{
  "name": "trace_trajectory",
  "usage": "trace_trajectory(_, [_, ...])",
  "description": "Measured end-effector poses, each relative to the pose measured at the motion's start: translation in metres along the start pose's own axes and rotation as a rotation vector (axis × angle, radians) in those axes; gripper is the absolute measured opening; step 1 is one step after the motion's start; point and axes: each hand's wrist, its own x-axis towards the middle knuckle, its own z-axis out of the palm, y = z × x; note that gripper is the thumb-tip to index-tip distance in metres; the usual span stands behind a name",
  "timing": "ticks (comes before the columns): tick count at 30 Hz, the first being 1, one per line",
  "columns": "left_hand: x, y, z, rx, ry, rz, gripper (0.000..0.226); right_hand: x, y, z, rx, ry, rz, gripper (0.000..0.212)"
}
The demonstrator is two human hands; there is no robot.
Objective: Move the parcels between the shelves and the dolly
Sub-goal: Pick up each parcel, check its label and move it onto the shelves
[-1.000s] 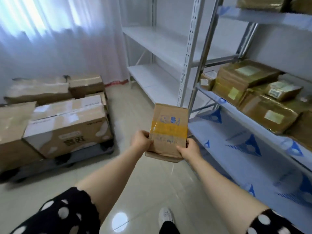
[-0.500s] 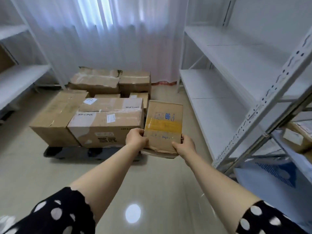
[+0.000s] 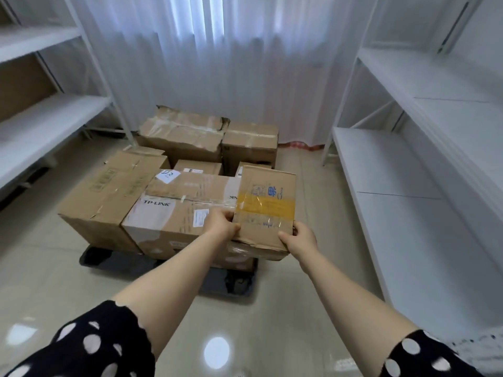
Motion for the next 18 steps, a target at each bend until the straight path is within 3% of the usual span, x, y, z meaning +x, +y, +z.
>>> trace_trajectory(3, [0.044, 0.011, -0.018, -0.021, -0.005, -0.024, 0.019, 0.038, -0.023, 0.022, -0.002, -0.039, 0.009, 0.029])
trace_trajectory(9, [0.112, 0.031, -0.054, -0.066, 0.141, -0.086, 0.033, 0.121, -0.073, 0.068, 0.025, -0.156, 0.002, 0.038])
trace_trajectory(18, [0.173, 0.013, -0.155, -0.103, 0.343, -0.167, 0.034, 0.175, -0.153, 0.179, -0.105, -0.392, -0.075, 0.031])
